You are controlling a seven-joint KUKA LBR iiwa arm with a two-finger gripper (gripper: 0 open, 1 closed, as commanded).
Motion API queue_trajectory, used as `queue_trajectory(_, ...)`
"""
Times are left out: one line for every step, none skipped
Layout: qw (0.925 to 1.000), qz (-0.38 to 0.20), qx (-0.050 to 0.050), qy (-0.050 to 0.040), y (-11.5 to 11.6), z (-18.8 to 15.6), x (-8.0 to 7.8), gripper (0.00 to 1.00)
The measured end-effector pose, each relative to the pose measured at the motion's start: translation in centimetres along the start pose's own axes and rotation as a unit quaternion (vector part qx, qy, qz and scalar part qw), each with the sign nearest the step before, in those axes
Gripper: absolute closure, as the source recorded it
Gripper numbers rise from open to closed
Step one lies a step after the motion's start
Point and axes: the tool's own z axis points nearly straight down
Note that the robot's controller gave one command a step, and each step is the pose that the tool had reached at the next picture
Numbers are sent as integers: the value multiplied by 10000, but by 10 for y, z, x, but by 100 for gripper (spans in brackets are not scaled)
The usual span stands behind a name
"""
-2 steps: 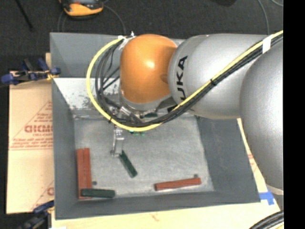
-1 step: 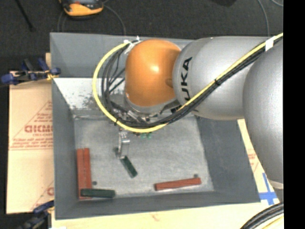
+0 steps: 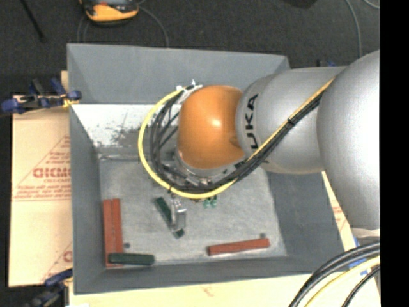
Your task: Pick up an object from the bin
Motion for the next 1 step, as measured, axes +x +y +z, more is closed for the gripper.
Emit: queue_trajectory(9979,-648,-19,26,-29,42,54,0)
